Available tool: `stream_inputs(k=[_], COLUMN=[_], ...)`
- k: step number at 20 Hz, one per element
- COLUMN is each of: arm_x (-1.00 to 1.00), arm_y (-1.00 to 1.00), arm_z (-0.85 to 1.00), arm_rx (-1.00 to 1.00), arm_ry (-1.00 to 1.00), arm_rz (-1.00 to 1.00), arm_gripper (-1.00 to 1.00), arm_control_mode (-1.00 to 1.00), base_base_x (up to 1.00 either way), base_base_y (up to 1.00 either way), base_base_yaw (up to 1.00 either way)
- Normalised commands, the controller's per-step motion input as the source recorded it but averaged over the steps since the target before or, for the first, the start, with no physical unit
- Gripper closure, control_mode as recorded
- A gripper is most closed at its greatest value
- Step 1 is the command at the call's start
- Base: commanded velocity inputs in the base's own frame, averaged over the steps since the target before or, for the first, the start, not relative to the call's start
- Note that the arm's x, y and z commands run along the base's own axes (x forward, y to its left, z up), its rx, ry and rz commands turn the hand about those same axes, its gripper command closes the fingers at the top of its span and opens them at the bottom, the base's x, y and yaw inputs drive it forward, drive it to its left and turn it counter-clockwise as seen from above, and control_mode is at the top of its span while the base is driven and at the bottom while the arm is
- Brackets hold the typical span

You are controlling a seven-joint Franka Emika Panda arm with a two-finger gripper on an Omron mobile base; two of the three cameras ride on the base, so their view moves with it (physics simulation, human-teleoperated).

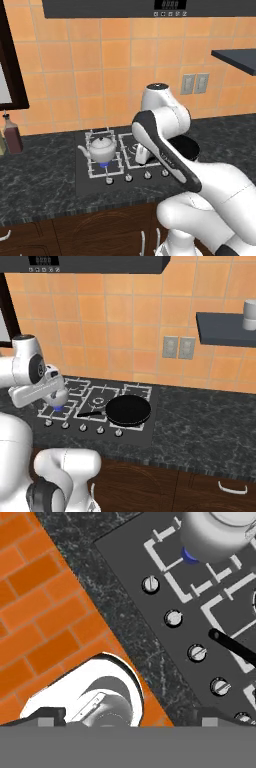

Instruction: Pick the kettle from the counter and place it on a stove burner. Then turn the burner on.

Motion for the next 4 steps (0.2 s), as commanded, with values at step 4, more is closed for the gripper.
stream_inputs(k=[4], arm_x=[-0.42], arm_y=[-0.97], arm_z=[0.62], arm_rx=[0.06], arm_ry=[0.00], arm_rz=[-0.26], arm_gripper=[-1.00], arm_control_mode=[-1.00], base_base_x=[0.00], base_base_y=[0.00], base_base_yaw=[0.00])
